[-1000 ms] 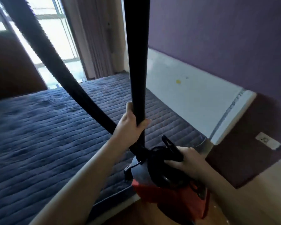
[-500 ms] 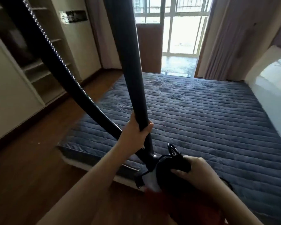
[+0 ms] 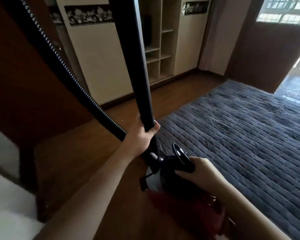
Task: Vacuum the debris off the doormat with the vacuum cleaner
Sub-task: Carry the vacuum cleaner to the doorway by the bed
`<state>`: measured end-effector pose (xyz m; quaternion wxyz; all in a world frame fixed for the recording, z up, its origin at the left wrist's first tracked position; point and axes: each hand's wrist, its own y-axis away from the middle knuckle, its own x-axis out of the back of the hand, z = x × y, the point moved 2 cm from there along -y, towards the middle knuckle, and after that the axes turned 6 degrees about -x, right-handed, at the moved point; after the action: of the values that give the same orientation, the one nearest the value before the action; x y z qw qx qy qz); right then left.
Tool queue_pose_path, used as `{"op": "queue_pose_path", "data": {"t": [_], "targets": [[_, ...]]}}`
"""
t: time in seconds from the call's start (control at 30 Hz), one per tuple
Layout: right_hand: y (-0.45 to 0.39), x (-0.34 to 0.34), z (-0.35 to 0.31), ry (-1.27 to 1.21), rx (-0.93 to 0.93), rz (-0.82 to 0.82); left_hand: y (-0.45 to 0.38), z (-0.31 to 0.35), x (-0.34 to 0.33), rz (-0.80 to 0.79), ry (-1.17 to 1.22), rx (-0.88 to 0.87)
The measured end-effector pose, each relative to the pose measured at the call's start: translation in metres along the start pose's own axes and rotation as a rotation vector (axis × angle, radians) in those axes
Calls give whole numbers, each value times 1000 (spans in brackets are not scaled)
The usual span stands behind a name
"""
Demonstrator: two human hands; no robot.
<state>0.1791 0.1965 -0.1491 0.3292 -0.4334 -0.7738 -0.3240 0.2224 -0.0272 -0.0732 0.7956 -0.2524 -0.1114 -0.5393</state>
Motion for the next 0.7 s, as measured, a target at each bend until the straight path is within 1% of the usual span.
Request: {"op": "queue_pose_path", "data": {"t": [0.13, 0.3, 0.5, 0.7], "targets": [[-57, -28, -69, 5, 98, -22, -25, -35, 72, 130, -30, 22], [-114, -48, -146, 11, 188, -52, -49, -67, 135, 213, -62, 31], [-189, -63, -204, 4, 262, -140, -95, -110, 177, 292, -105, 95], [-293, -79, -244, 5, 368, -251, -170, -160, 200, 310, -188, 154]]}}
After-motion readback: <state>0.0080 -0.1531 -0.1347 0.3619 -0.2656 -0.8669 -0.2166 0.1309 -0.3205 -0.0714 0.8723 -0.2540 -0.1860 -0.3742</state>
